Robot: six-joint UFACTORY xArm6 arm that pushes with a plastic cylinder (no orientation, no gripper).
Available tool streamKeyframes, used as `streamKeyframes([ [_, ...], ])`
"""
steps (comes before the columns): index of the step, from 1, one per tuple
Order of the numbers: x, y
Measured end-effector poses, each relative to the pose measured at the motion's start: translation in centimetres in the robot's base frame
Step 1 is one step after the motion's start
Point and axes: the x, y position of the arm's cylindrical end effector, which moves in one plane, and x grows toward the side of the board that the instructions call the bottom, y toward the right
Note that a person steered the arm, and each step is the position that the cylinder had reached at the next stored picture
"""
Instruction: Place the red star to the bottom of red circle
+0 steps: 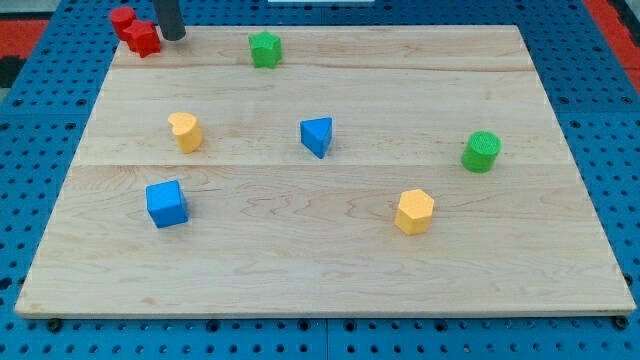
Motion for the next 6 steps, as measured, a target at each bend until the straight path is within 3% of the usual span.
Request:
streamKeyframes([
  [5,0.2,-4.3],
  [6,0.7,-0.1],
])
